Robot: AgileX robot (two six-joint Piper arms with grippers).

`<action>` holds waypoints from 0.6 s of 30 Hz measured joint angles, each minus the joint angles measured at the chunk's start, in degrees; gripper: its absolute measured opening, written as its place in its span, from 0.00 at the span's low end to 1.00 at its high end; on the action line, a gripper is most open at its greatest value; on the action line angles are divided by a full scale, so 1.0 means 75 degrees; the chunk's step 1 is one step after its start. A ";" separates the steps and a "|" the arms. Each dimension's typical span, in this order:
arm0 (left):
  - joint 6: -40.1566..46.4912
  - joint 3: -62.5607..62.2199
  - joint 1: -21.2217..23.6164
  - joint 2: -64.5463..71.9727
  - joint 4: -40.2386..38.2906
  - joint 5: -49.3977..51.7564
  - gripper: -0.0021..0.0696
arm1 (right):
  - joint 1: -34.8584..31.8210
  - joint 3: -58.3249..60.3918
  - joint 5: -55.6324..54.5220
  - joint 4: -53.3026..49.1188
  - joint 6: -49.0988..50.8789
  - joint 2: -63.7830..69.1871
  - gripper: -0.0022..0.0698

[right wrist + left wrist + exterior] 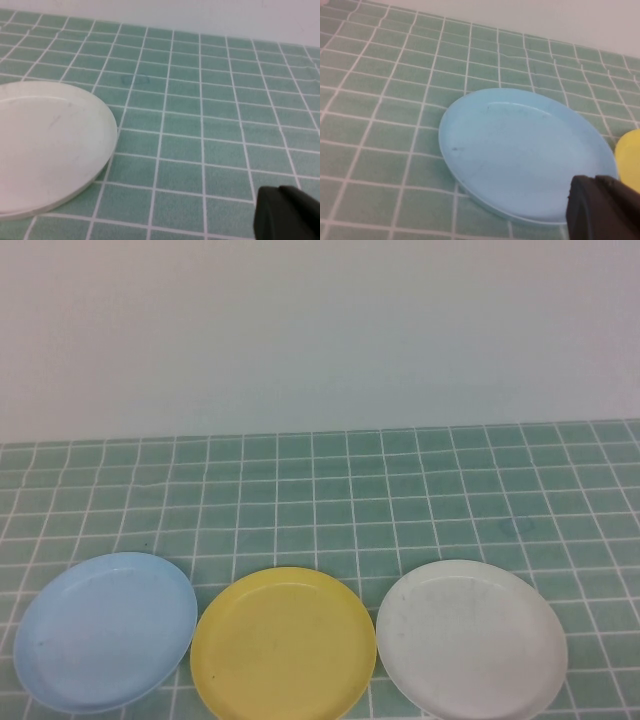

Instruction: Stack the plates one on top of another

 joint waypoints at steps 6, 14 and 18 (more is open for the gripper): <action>0.0159 0.0000 0.0000 0.0000 0.0353 -0.0652 0.03 | 0.0000 0.0000 -0.0909 0.0000 0.0000 0.0000 0.03; 0.0159 0.0000 0.0000 0.0000 0.0920 -0.2081 0.03 | 0.0000 0.0000 -0.2192 0.0142 0.0252 0.0000 0.03; 0.0128 0.0000 0.0000 0.0000 0.0920 -0.2423 0.03 | 0.0000 0.0000 -0.2249 0.0634 0.0586 0.0000 0.03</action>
